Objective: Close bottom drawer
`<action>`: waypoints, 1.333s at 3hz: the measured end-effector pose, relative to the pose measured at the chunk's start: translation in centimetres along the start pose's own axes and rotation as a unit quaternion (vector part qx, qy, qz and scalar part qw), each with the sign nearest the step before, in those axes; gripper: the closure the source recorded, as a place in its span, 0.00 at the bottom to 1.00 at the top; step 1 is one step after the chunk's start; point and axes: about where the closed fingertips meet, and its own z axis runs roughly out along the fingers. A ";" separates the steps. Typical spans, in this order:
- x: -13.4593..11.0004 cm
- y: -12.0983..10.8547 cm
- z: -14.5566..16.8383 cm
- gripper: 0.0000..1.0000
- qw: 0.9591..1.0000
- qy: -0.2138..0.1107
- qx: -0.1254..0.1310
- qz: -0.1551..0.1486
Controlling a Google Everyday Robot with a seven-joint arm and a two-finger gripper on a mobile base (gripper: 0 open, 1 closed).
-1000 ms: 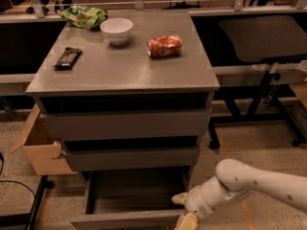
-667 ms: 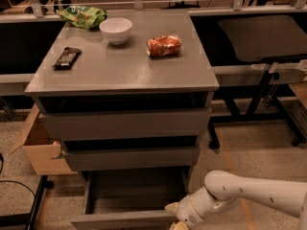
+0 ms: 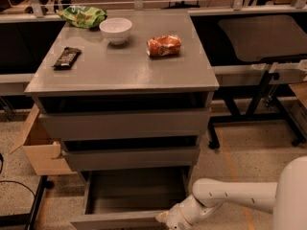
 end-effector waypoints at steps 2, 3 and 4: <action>3.9 -3.7 4.5 0.00 0.999 0.021 -0.026 0.012; 5.8 -6.9 8.0 0.17 0.999 0.019 -0.040 0.011; 7.2 -9.9 11.4 0.40 0.999 0.016 -0.038 0.006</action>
Offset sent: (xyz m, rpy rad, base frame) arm -0.0016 0.0095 -0.1335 0.0118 0.1236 0.0640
